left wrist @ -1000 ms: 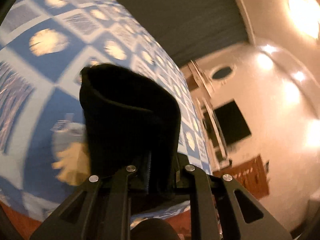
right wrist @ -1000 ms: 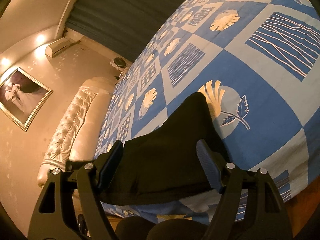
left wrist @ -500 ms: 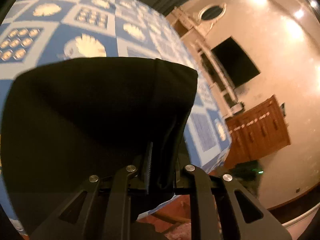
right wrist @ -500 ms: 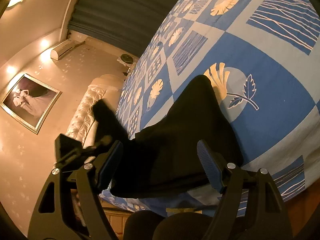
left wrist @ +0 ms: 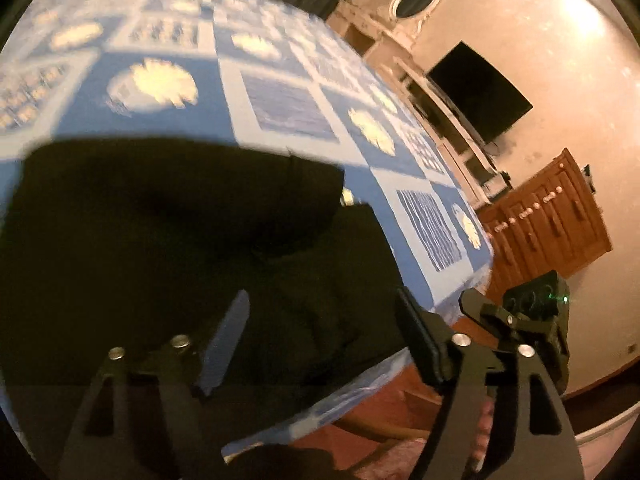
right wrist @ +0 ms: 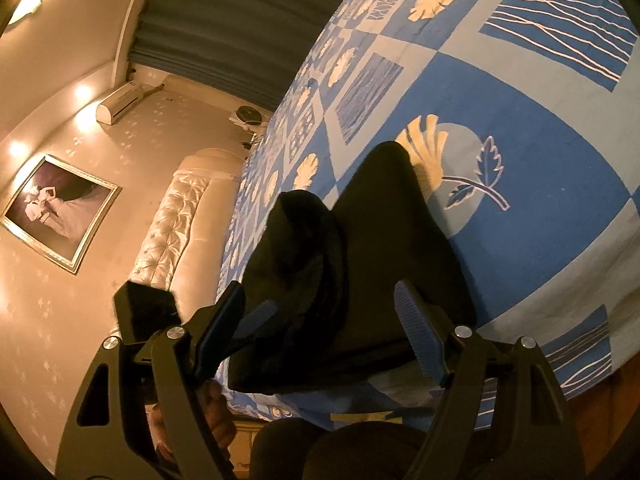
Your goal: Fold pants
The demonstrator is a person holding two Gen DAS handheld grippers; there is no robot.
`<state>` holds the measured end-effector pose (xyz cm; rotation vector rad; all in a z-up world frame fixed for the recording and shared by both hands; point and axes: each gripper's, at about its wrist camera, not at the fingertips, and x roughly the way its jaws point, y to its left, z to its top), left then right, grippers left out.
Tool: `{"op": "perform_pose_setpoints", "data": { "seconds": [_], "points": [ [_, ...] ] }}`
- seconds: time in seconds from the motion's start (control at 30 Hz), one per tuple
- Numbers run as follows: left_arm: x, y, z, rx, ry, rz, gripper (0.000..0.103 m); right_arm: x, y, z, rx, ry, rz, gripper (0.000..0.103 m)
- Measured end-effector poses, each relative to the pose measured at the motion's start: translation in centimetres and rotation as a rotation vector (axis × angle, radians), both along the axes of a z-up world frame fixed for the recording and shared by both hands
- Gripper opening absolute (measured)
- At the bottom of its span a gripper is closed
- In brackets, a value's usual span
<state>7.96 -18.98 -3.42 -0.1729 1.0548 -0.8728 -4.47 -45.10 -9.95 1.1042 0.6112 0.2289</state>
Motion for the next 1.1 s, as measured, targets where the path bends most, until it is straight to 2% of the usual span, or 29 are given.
{"op": "perform_pose_setpoints", "data": {
  "seconds": [0.07,0.2,0.27,0.3,0.37,0.43,0.5,0.53,0.67,0.77,0.8,0.83,0.87,0.93,1.0,1.1],
  "points": [
    [-0.3,2.3,1.0,0.041,-0.066,0.053,0.084,0.3,0.3,0.4,-0.011,-0.006,0.018,0.077],
    [0.5,7.8,0.9,0.155,-0.123,0.183,0.084,2.0,1.2,1.1,-0.036,0.000,0.063,0.077],
    [1.4,11.0,0.2,0.211,-0.143,0.285,0.085,3.3,1.6,1.0,-0.048,0.013,0.083,0.077],
    [2.0,12.1,-0.3,0.228,-0.129,0.327,0.085,4.1,1.8,0.9,-0.057,0.030,0.095,0.077],
    [3.6,14.8,-1.7,0.216,-0.012,0.399,0.085,5.3,2.2,0.7,-0.092,0.052,0.107,0.077],
    [4.8,17.0,-3.4,0.127,0.126,0.456,0.086,6.6,2.5,0.6,-0.138,0.090,0.108,0.077],
    [5.3,17.7,-4.4,0.068,0.203,0.476,0.086,7.6,2.9,-0.1,-0.146,0.134,0.118,0.078],
    [5.5,17.8,-4.8,0.061,0.226,0.482,0.087,8.1,3.1,-0.4,-0.139,0.145,0.134,0.081],
    [5.1,16.8,-4.3,0.096,0.186,0.480,0.088,9.5,4.2,-0.6,-0.144,0.161,0.199,0.086],
    [5.0,16.5,-4.4,0.102,0.193,0.493,0.090,10.9,5.5,-1.1,-0.071,0.146,0.307,0.084],
    [4.9,16.5,-4.4,0.099,0.201,0.496,0.090,11.1,5.9,-1.1,-0.085,0.156,0.312,0.076],
    [4.9,16.7,-4.6,0.087,0.219,0.502,0.090,11.3,6.0,-1.2,-0.104,0.170,0.312,0.062],
    [5.0,16.9,-4.8,0.076,0.234,0.505,0.090,11.5,6.1,-1.3,-0.111,0.181,0.314,0.053],
    [5.0,17.3,-5.1,0.066,0.246,0.508,0.091,11.8,6.1,-1.9,-0.098,0.202,0.330,0.024],
    [5.1,17.3,-5.2,0.067,0.251,0.510,0.091,12.0,6.1,-2.2,-0.131,0.225,0.342,0.014],
    [5.2,17.3,-5.3,0.066,0.254,0.510,0.091,12.0,6.2,-1.6,-0.154,0.223,0.359,0.012]
  ]
}}
